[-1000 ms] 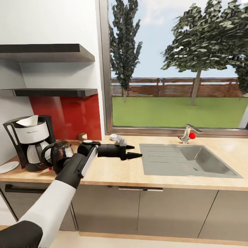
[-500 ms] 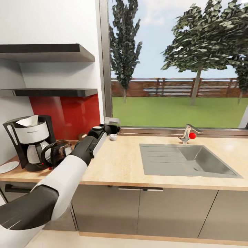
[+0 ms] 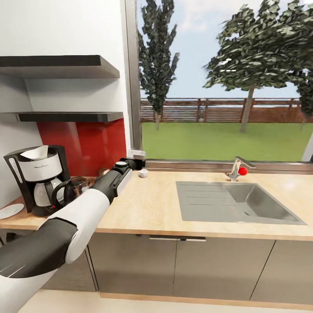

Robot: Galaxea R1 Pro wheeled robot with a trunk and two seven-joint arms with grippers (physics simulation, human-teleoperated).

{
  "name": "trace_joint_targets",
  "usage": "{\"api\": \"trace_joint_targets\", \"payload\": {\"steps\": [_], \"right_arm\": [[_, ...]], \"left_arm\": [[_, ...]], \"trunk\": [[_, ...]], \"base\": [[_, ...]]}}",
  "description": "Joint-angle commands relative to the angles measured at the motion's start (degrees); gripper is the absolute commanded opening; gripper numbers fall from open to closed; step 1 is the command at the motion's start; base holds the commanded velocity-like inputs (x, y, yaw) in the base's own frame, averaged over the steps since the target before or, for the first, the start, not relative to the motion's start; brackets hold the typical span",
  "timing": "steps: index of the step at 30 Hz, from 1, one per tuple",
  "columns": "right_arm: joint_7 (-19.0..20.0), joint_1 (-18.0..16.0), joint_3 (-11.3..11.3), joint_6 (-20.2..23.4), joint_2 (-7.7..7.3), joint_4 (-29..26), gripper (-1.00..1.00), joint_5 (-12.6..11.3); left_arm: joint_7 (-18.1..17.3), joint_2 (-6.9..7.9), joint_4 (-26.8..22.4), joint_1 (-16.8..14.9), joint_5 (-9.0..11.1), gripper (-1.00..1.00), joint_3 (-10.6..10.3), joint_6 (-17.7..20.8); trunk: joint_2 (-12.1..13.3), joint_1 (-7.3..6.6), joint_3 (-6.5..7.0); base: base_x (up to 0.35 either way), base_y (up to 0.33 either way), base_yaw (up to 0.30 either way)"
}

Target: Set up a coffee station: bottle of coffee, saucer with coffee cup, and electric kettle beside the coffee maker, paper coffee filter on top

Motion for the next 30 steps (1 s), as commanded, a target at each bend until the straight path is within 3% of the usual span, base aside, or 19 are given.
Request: {"api": "trace_joint_targets", "payload": {"steps": [1, 5, 6, 8, 30], "right_arm": [[0.26, 0.56, 0.40, -0.16, 0.14, 0.07, 1.00, -0.61], [2.04, 1.47, 0.40, -0.10, 0.34, 0.08, 1.00, -0.60], [5.50, 1.75, 0.40, -0.02, 0.37, 0.08, 1.00, -0.53], [6.09, 1.79, 0.40, -0.04, 0.34, 0.08, 1.00, -0.52], [6.00, 1.82, 0.40, -0.25, 0.32, 0.08, 1.00, -0.52]], "left_arm": [[0.49, 0.11, -0.07, 0.05, 0.65, 1.00, -0.45, 0.20], [0.53, 0.34, -0.02, 0.11, 0.71, 1.00, -0.37, 0.13], [0.58, 0.45, 0.01, 0.13, 0.73, 1.00, -0.31, 0.22], [0.64, 0.46, 0.02, 0.13, 0.72, 1.00, -0.29, 0.30], [0.77, 0.64, -0.05, 0.13, 0.73, 1.00, -0.12, -0.06]], "trunk": [[-0.04, 0.02, 0.00], [-0.04, 0.02, 0.00], [-0.04, 0.02, 0.00], [-0.04, 0.02, 0.00], [-0.04, 0.02, 0.00]], "base": [[0.000, 0.000, 0.000], [0.000, 0.000, 0.000], [0.106, 0.000, -0.043], [0.193, 0.000, -0.042], [0.325, -0.005, -0.003]]}}
